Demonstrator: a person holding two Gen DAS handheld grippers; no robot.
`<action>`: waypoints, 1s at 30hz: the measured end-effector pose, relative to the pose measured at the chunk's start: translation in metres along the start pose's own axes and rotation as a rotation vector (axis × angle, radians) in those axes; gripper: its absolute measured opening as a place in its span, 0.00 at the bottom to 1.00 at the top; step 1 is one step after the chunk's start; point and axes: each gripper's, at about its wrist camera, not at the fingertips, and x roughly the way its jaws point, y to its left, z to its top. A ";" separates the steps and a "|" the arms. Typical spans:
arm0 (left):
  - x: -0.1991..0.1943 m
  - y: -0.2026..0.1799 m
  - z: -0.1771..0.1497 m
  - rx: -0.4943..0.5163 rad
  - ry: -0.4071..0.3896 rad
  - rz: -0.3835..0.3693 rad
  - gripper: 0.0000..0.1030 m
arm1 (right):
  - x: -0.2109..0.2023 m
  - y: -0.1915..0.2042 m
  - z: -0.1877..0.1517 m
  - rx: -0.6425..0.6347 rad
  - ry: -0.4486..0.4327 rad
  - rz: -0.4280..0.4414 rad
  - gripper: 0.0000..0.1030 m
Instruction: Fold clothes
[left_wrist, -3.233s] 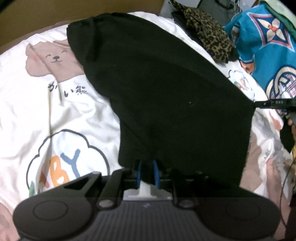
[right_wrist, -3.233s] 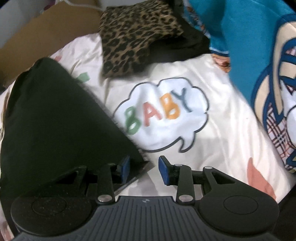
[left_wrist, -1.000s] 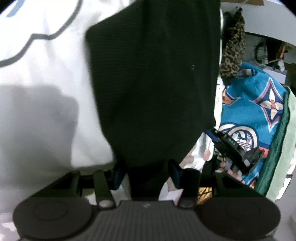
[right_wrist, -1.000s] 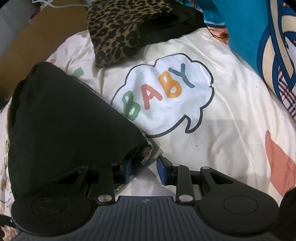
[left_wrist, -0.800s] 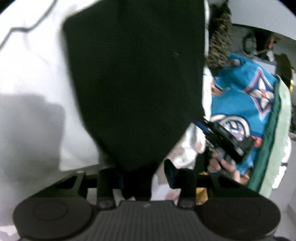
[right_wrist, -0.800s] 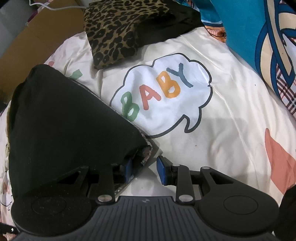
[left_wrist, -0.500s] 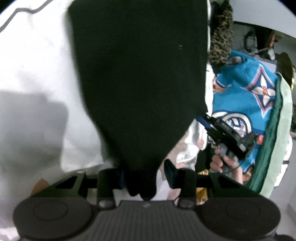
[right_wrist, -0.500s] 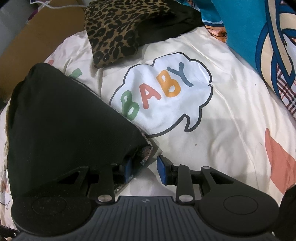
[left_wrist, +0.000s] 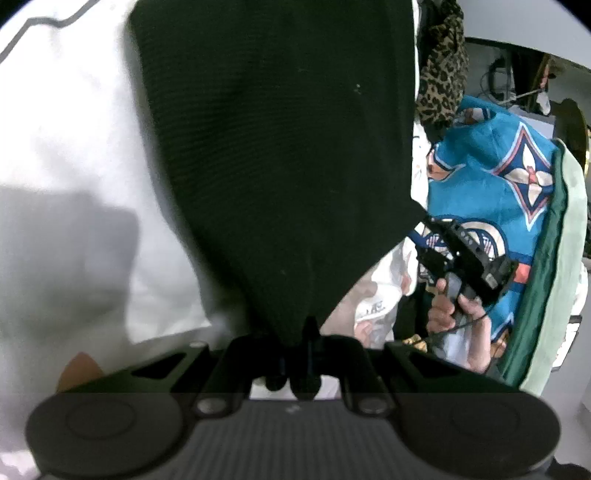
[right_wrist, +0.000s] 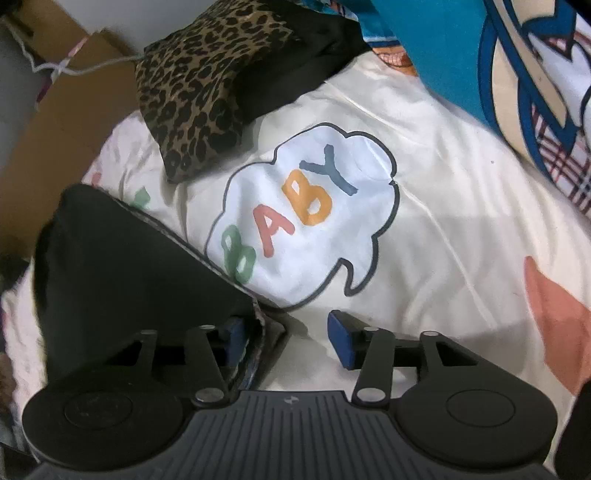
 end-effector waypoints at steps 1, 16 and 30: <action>-0.001 0.000 0.000 0.001 0.000 0.001 0.10 | 0.001 -0.005 0.002 0.044 0.010 0.037 0.58; 0.008 -0.002 0.004 -0.004 0.003 0.026 0.10 | -0.016 -0.041 0.005 0.221 0.014 0.257 0.58; 0.009 -0.004 0.004 0.001 0.006 0.043 0.10 | -0.022 -0.040 0.014 0.071 0.022 0.179 0.58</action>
